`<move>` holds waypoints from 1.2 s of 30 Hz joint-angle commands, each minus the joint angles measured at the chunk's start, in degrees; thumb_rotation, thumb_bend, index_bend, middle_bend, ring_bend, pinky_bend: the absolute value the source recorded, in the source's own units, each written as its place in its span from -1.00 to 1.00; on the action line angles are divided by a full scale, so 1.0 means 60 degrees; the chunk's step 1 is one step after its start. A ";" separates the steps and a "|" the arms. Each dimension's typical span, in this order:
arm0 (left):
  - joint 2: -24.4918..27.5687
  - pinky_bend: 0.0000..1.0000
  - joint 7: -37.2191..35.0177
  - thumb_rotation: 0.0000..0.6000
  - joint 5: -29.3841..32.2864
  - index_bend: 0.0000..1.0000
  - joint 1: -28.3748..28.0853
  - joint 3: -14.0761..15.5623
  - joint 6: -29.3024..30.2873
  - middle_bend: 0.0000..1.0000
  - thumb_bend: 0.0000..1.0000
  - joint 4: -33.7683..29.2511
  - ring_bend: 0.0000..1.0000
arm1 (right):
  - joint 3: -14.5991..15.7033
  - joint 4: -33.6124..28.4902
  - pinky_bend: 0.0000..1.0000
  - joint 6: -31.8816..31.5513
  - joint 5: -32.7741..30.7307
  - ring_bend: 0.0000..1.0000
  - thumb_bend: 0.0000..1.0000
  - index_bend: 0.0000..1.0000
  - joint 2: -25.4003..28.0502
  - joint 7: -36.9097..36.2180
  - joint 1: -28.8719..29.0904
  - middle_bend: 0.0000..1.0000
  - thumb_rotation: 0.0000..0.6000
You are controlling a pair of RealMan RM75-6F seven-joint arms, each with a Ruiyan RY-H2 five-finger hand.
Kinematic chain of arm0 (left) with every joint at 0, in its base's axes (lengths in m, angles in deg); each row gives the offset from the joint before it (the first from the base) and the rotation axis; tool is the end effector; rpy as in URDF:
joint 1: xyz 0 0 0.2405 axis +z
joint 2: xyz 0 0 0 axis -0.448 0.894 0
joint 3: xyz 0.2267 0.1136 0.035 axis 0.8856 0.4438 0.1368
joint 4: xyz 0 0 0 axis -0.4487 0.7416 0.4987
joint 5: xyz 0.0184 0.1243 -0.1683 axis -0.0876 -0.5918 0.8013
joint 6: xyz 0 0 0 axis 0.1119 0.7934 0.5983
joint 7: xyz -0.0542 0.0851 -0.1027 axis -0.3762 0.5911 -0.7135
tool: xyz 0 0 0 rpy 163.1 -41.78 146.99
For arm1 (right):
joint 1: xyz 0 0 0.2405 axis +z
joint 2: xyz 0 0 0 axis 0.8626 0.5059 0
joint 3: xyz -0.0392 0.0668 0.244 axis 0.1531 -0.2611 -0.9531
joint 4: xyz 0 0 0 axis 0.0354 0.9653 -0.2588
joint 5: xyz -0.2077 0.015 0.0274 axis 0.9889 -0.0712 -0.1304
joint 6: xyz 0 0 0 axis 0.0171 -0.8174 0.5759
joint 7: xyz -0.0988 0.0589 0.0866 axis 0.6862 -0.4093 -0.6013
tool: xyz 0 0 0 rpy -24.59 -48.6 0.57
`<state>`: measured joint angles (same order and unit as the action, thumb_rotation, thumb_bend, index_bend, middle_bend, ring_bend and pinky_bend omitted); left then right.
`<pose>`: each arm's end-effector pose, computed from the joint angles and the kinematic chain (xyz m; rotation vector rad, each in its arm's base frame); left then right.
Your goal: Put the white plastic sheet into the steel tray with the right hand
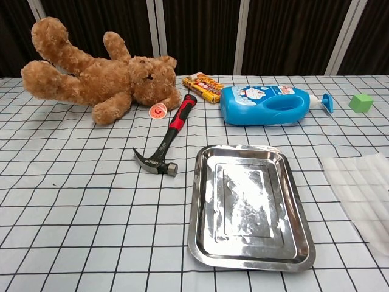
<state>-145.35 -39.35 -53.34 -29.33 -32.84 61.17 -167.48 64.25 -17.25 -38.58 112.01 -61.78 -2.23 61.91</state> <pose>-0.3192 0.1686 0.1735 -1.3601 -0.8305 -0.8701 -0.2892 -0.1278 0.0358 1.7323 -0.9013 0.6548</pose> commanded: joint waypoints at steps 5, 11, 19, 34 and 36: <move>-0.0003 -1.00 0.0006 1.00 0.0030 -1.00 0.0009 -0.0013 0.0012 -1.00 -1.00 -0.0017 -1.00 | -0.0245 0.0219 -1.00 0.0174 -0.0381 -1.00 -0.30 -1.00 -0.0120 0.0265 0.0103 -1.00 1.00; -0.0018 -1.00 0.0047 1.00 0.0005 -1.00 0.0009 -0.0009 0.0031 -1.00 -1.00 -0.0019 -1.00 | -0.0494 0.0449 -1.00 0.0331 -0.0778 -1.00 -0.30 -1.00 -0.0065 0.0134 0.0211 -1.00 1.00; -0.0023 -1.00 0.0051 1.00 -0.0004 -1.00 0.0028 -0.0013 0.0078 -1.00 -1.00 -0.0026 -1.00 | -0.0670 0.0788 -1.00 0.0531 -0.1261 -1.00 -0.30 -1.00 -0.0092 0.0134 0.0276 -1.00 1.00; 0.0096 -1.00 -0.0281 1.00 0.0049 -1.00 -0.0017 -0.0152 0.0122 -1.00 -1.00 -0.0114 -1.00 | -0.0689 0.1117 -1.00 0.0678 -0.1523 -1.00 -0.30 -1.00 -0.0253 0.0095 0.0366 -1.00 1.00; 0.0160 -1.00 -0.0306 1.00 0.0083 -1.00 -0.0042 -0.0166 0.0063 -1.00 -1.00 -0.0215 -1.00 | -0.0683 0.1122 -1.00 0.0696 -0.1546 -1.00 -0.30 -1.00 -0.0260 0.0102 0.0376 -1.00 1.00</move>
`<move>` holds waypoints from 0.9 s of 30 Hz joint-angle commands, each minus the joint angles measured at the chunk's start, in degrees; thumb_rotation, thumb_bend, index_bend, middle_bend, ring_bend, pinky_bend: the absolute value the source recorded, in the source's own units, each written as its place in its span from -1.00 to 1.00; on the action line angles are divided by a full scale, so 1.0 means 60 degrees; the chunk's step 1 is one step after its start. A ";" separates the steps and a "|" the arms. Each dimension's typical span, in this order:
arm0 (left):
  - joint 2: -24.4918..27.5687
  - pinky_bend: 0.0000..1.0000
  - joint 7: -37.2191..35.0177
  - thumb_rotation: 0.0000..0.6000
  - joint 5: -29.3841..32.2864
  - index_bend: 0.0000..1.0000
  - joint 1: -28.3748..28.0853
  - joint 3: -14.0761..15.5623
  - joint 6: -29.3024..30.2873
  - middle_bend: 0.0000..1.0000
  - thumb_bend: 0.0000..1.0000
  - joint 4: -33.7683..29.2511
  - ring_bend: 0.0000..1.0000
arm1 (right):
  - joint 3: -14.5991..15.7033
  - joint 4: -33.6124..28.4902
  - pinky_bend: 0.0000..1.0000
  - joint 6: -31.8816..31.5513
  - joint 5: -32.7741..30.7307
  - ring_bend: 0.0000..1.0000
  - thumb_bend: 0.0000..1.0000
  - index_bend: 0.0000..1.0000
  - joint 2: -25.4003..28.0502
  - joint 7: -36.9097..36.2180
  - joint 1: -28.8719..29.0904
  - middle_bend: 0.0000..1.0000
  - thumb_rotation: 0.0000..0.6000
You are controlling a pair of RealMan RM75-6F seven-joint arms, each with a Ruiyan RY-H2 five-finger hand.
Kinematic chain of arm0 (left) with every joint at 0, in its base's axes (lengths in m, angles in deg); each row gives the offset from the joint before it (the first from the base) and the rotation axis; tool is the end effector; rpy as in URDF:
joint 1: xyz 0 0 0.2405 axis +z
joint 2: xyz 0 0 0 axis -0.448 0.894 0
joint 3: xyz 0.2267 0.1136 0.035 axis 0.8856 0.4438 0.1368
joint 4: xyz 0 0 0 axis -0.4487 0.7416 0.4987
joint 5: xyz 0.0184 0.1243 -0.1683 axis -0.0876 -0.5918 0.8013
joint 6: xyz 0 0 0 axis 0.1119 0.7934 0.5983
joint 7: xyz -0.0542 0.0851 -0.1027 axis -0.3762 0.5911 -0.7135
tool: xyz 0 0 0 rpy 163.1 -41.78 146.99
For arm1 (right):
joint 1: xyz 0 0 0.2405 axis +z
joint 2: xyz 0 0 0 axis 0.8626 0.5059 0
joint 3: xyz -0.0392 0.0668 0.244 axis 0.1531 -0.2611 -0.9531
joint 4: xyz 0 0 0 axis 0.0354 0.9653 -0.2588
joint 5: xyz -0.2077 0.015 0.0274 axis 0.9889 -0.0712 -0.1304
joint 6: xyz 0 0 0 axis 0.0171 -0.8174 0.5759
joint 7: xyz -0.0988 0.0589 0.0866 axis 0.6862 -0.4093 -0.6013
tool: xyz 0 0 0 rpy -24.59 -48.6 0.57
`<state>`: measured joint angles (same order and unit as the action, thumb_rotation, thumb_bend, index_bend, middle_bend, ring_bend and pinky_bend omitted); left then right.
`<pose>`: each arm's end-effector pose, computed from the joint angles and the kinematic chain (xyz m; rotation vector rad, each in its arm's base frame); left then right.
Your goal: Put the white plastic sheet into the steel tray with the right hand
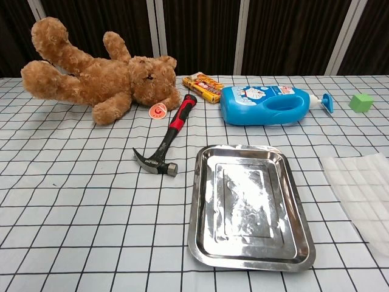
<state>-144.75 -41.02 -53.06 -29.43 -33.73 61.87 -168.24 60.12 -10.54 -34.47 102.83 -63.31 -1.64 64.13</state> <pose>-0.3157 0.1720 0.1796 -1.3322 -0.8340 -0.9117 -0.3276 -0.1565 0.0390 1.6517 -0.8989 0.5025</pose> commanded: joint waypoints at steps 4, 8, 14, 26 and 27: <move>0.0145 -1.00 -0.0021 1.00 0.0072 -1.00 -0.0056 -0.0038 -0.0113 -1.00 -1.00 -0.0270 -1.00 | -0.0013 0.0034 -1.00 0.0058 -0.0093 -1.00 -0.31 -1.00 -0.0027 0.0016 0.0036 -1.00 1.00; 0.0164 -1.00 0.0046 1.00 0.0041 -1.00 -0.0058 -0.0027 -0.0102 -1.00 -1.00 -0.0358 -1.00 | -0.0033 0.0061 -1.00 0.0118 -0.0187 -1.00 -0.30 -1.00 -0.0063 0.0009 0.0066 -1.00 1.00; 0.0178 -1.00 0.0049 1.00 0.0056 -1.00 -0.0061 -0.0048 -0.0084 -1.00 -1.00 -0.0430 -1.00 | -0.0032 0.0169 -1.00 0.0222 -0.0306 -1.00 -0.30 -1.00 -0.0145 0.0070 0.0109 -1.00 1.00; 0.0167 -1.00 0.0034 1.00 0.0014 -1.00 -0.0045 -0.0010 -0.0065 -1.00 -1.00 -0.0413 -1.00 | -0.0109 0.0380 -1.00 0.0225 -0.0425 -1.00 -0.18 -1.00 -0.0334 -0.0014 0.0184 -1.00 1.00; 0.0165 -1.00 0.0030 1.00 0.0011 -1.00 -0.0044 -0.0008 -0.0063 -1.00 -1.00 -0.0407 -1.00 | -0.0105 0.0382 -1.00 0.0195 -0.0390 -1.00 -0.17 -1.00 -0.0340 -0.0044 0.0187 -1.00 1.00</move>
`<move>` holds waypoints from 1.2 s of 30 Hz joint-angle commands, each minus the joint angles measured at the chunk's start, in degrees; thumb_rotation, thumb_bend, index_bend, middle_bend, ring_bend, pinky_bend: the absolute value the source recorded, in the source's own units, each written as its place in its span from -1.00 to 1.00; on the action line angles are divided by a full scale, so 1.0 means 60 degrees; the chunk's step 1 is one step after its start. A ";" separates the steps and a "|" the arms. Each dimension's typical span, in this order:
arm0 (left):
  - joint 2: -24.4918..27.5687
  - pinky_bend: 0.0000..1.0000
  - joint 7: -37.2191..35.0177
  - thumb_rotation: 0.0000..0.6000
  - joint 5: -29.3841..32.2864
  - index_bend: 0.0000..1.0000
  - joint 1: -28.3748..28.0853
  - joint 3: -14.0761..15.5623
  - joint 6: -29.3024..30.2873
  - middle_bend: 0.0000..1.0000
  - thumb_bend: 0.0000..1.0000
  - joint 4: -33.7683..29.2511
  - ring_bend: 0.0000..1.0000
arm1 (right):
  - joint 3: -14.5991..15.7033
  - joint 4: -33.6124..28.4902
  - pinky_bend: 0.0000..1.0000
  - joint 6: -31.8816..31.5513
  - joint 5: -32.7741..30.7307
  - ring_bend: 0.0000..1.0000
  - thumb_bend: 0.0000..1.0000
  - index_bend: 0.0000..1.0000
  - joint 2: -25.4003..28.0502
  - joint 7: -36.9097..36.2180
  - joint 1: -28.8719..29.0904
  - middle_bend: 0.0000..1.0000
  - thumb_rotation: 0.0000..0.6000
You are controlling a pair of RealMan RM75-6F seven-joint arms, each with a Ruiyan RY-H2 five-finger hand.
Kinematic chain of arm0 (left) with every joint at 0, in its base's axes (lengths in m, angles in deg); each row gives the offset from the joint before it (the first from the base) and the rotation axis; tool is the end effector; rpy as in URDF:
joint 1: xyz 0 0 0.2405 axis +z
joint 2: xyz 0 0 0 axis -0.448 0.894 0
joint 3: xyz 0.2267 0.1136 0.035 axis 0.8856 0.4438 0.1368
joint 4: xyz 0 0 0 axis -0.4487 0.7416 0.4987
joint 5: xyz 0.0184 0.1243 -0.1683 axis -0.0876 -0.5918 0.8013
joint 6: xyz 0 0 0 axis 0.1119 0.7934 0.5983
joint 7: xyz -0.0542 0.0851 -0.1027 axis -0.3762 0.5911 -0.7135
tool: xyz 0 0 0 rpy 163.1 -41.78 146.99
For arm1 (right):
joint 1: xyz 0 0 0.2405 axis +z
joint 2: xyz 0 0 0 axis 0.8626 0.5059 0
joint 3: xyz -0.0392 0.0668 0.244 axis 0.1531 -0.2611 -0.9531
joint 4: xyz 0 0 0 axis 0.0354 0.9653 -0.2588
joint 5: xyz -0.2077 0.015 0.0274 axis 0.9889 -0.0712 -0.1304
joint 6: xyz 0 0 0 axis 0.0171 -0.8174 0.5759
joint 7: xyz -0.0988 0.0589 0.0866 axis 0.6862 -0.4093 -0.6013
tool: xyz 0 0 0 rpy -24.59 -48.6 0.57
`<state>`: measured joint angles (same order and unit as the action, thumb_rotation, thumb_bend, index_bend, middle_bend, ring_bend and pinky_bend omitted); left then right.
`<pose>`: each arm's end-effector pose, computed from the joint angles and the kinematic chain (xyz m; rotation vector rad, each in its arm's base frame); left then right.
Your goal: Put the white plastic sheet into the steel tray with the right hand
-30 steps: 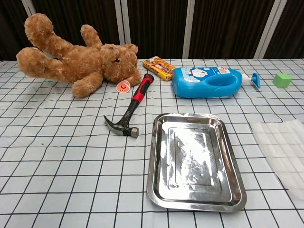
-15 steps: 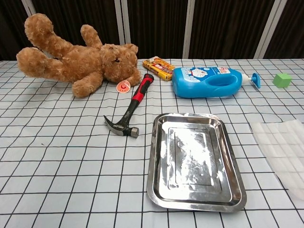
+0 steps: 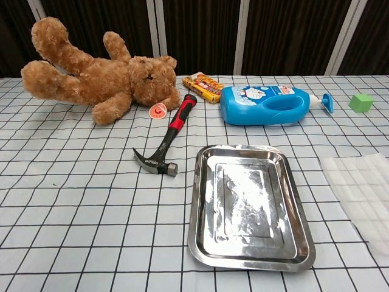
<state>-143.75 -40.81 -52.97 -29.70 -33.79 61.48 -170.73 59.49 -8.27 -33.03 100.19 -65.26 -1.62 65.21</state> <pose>-0.3083 0.1734 0.1802 -1.3319 -0.8535 -0.9283 -0.3335 -0.1642 0.0307 1.6366 -0.9203 0.4793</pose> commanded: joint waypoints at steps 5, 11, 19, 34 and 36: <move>-0.0017 -1.00 0.0000 1.00 -0.0025 -1.00 0.0005 0.0011 0.0017 -1.00 -1.00 0.0011 -1.00 | 0.0045 -0.0026 -1.00 -0.0148 0.0201 -1.00 -0.07 -1.00 -0.0022 -0.0121 0.0023 -1.00 1.00; -0.0031 -1.00 0.0016 1.00 -0.0021 -1.00 0.0009 0.0021 0.0014 -1.00 -1.00 0.0008 -1.00 | 0.0045 -0.0138 -1.00 -0.0245 0.0280 -1.00 -0.07 -1.00 0.0031 -0.0176 0.0040 -1.00 1.00; -0.0031 -1.00 -0.0015 1.00 0.0017 -1.00 0.0008 0.0031 -0.0028 -1.00 -1.00 -0.0021 -1.00 | -0.0096 0.0040 -1.00 -0.0098 0.0233 -1.00 -0.07 -1.00 -0.0059 -0.0284 0.0234 -1.00 1.00; -0.0010 -1.00 -0.0098 1.00 0.0012 -1.00 0.0010 0.0057 -0.0063 -1.00 -1.00 -0.0017 -1.00 | -0.0231 0.0851 -1.00 -0.0510 0.1125 -1.00 0.05 -0.45 -0.0689 -0.1059 0.0670 -0.95 1.00; -0.0006 -1.00 -0.0124 1.00 0.0016 -1.00 0.0013 0.0065 -0.0074 -1.00 -1.00 -0.0029 -1.00 | -0.0231 0.0924 -1.00 -0.0604 0.1237 -1.00 0.06 -0.25 -0.0771 -0.1225 0.0695 -0.89 1.00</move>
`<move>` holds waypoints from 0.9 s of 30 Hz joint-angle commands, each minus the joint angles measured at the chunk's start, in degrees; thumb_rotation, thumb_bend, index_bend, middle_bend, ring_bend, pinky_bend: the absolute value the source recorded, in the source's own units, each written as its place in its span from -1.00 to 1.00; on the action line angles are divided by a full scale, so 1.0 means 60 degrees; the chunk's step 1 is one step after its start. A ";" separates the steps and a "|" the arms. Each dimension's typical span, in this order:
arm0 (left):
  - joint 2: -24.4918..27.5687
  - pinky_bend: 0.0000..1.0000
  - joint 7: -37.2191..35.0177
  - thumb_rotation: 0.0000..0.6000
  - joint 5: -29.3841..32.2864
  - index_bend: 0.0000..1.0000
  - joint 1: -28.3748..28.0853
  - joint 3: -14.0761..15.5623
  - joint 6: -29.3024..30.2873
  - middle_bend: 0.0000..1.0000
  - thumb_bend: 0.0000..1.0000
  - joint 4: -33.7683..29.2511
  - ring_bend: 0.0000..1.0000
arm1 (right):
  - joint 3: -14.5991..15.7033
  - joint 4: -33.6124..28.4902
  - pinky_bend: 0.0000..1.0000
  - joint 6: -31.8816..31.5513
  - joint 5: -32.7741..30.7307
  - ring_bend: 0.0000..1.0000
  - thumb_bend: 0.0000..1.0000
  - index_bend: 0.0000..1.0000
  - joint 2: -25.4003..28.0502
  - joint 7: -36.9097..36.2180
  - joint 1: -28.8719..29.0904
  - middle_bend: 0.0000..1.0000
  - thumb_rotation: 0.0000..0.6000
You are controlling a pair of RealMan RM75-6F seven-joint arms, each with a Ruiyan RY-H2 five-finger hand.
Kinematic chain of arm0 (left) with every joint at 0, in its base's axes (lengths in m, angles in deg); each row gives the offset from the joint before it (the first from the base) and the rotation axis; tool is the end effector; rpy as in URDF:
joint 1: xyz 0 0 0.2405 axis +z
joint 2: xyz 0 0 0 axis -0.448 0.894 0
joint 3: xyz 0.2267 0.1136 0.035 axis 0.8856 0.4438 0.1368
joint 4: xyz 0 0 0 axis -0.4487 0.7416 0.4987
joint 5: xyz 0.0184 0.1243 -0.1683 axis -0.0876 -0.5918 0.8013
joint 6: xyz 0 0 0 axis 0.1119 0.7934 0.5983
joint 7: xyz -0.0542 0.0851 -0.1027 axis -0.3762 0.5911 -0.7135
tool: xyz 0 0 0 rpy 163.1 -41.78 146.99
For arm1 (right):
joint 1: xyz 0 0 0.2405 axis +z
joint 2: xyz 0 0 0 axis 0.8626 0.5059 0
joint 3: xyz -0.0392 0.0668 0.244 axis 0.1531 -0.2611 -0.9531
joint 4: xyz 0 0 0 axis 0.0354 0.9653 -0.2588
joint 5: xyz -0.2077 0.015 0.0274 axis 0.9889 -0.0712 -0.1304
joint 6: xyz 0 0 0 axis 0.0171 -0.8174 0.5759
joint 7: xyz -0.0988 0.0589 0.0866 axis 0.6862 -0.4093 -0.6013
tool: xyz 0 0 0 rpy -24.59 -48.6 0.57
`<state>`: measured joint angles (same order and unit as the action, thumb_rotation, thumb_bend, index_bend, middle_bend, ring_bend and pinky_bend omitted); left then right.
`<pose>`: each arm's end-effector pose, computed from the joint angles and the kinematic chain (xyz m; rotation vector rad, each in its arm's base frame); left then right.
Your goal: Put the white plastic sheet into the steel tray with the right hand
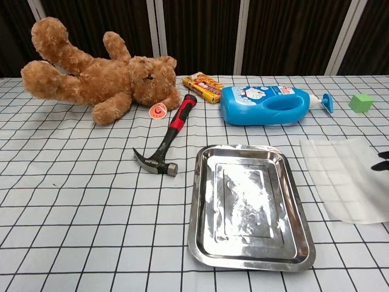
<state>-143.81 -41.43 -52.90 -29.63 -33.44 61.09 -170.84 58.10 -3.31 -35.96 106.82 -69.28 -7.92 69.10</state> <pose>-0.3092 0.1718 0.1780 -1.3328 -0.8747 -0.9290 -0.3084 -0.1944 0.0198 1.6647 -0.8333 0.6899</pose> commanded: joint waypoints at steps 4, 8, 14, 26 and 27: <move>0.0009 -1.00 -0.0040 1.00 0.0007 -1.00 -0.0004 0.0014 -0.0034 -1.00 -1.00 -0.0021 -1.00 | 0.0020 0.0205 -1.00 -0.0245 0.0300 -0.99 0.07 0.05 -0.0216 -0.0472 0.0080 -0.80 1.00; 0.0008 -1.00 -0.0036 1.00 -0.0005 -1.00 -0.0009 0.0021 -0.0043 -1.00 -1.00 -0.0020 -1.00 | 0.0056 0.0348 -1.00 -0.0326 0.0416 -0.99 0.10 0.15 -0.0300 -0.0650 0.0104 -0.77 1.00; 0.0008 -1.00 -0.0061 1.00 -0.0003 -1.00 -0.0011 0.0018 -0.0042 -1.00 -1.00 -0.0010 -1.00 | 0.0067 0.0383 -1.00 -0.0496 0.0548 -0.99 0.10 0.15 -0.0282 -0.0857 0.0118 -0.76 1.00; -0.0002 -1.00 -0.0079 1.00 -0.0067 -1.00 0.0003 0.0024 0.0023 -1.00 -1.00 0.0025 -1.00 | -0.0608 -0.1093 -1.00 -0.1940 0.1642 -0.99 0.10 0.15 0.0325 -0.1965 0.0538 -0.75 1.00; -0.0004 -1.00 -0.0076 1.00 -0.0066 -1.00 0.0002 0.0022 0.0024 -1.00 -1.00 0.0030 -1.00 | -0.0717 -0.1383 -1.00 -0.2029 0.1718 -0.99 0.10 0.15 0.0425 -0.1950 0.0602 -0.75 1.00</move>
<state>-143.83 -41.88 -53.30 -29.62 -33.30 61.24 -170.66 55.42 -8.59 -46.57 115.69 -68.05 -18.70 71.73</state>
